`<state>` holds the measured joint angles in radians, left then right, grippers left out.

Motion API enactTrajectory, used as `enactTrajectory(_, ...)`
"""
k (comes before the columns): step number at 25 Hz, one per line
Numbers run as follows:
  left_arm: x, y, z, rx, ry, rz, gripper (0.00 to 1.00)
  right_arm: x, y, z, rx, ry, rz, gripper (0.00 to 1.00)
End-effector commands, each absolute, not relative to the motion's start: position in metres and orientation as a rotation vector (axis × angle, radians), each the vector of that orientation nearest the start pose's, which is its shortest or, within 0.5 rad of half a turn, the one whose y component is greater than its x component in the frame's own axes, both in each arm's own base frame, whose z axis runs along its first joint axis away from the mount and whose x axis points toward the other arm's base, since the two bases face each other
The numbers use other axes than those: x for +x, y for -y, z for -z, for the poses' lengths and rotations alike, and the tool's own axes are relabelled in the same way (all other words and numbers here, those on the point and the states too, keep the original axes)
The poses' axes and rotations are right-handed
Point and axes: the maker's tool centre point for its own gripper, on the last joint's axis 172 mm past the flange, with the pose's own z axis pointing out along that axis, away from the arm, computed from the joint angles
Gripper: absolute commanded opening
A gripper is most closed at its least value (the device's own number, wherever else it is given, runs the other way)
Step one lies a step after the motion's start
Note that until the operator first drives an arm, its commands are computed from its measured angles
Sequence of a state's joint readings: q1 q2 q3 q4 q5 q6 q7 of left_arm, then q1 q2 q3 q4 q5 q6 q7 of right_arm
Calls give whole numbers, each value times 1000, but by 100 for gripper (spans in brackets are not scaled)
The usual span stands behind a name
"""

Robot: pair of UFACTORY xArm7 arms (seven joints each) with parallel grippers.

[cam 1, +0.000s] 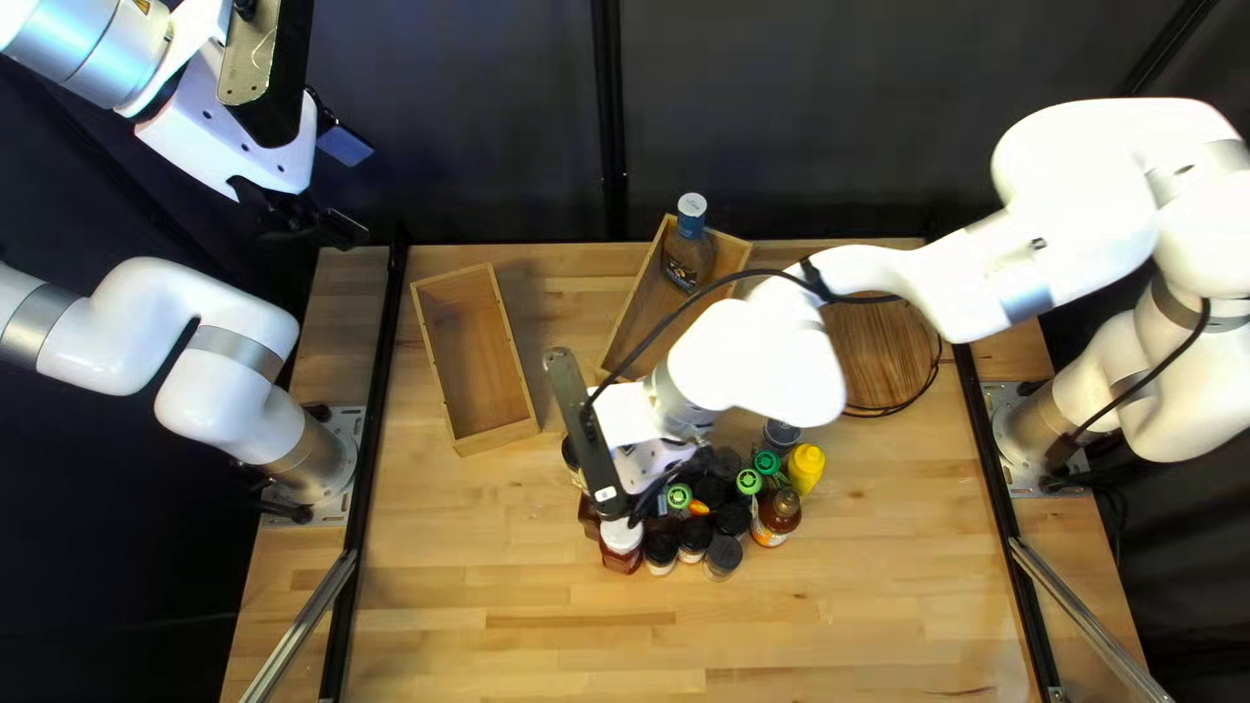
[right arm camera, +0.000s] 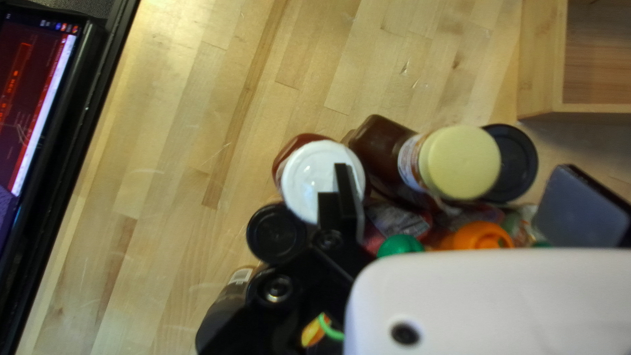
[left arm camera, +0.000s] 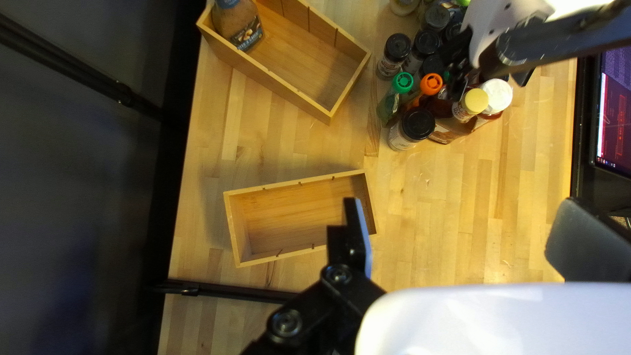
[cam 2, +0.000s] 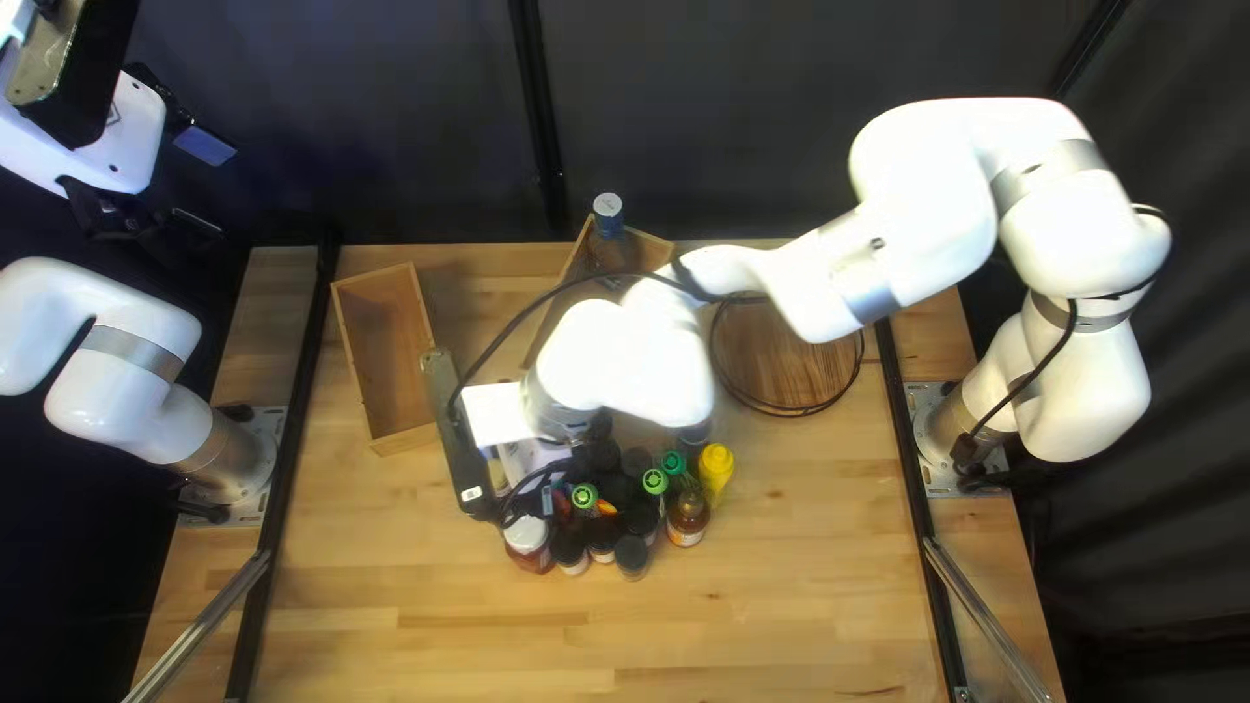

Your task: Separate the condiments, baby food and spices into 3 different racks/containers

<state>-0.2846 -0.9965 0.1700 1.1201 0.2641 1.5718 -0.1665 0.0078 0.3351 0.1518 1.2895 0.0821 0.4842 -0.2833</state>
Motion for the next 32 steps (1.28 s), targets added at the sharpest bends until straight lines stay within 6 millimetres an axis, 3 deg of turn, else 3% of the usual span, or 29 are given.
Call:
enactTrajectory(1, 252, -60, -517, -3003, 130, 832, 100, 658, -109, -184, -2926, 537, 706, 69)
enactTrajectory(2, 252, -60, -517, -3003, 130, 832, 100, 659, -110, -184, -2926, 539, 703, 23)
enactTrajectory(3, 252, -60, -517, -3003, 130, 832, 100, 659, -109, -183, -2926, 540, 702, 4)
enactTrajectory(4, 252, -60, -517, -3003, 130, 832, 100, 659, -109, -183, -2926, 542, 700, 1)
enactTrajectory(10, 252, -60, -517, -3003, 130, 832, 100, 658, -107, -192, -2923, 557, 705, 0)
enactTrajectory(15, 252, -60, -517, -3003, 130, 832, 100, 661, -112, -228, -2909, 609, 748, 0)
enactTrajectory(20, 252, -60, -517, -3003, 130, 832, 100, 665, -118, -270, -2888, 679, 811, 0)
enactTrajectory(25, 252, -60, -517, -3003, 130, 832, 100, 658, -118, -326, -2874, 766, 883, 0)
enactTrajectory(29, 252, -60, -517, -3003, 130, 832, 100, 639, -105, -371, -2881, 813, 922, 0)
enactTrajectory(32, 252, -60, -517, -3003, 130, 832, 100, 621, -80, -394, -2906, 794, 916, 0)
